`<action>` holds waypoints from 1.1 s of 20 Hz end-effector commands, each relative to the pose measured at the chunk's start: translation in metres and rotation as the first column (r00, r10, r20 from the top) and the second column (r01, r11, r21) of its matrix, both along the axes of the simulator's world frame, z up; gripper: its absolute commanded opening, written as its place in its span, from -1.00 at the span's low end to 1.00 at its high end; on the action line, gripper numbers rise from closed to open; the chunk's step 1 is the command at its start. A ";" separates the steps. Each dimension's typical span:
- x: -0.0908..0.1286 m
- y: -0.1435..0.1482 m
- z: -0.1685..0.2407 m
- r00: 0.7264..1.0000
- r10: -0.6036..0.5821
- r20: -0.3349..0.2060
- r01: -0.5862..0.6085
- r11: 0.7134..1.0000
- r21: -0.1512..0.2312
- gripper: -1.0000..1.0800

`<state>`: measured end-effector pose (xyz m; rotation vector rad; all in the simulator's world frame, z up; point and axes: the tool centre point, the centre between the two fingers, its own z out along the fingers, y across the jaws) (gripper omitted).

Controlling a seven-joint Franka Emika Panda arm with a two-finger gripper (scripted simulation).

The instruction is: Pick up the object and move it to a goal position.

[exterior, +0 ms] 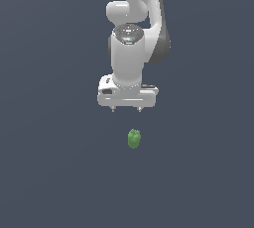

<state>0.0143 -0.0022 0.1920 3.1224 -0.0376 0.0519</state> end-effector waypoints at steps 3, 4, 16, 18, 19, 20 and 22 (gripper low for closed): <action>0.000 0.000 0.000 1.000 0.000 0.001 0.000 1.000 -0.001 0.92; 0.001 0.000 0.000 1.000 -0.001 0.002 0.001 1.000 -0.001 0.92; 0.003 -0.001 -0.001 1.000 -0.010 0.010 0.010 1.000 -0.008 0.92; 0.005 0.000 -0.002 1.000 0.005 0.008 -0.005 1.000 -0.009 0.92; 0.006 0.000 -0.003 1.000 0.015 0.007 -0.015 1.000 -0.009 0.92; 0.007 0.001 -0.004 1.000 0.026 0.006 -0.026 1.000 -0.010 0.92; 0.010 0.003 -0.005 0.999 0.052 0.003 -0.052 0.999 -0.010 0.92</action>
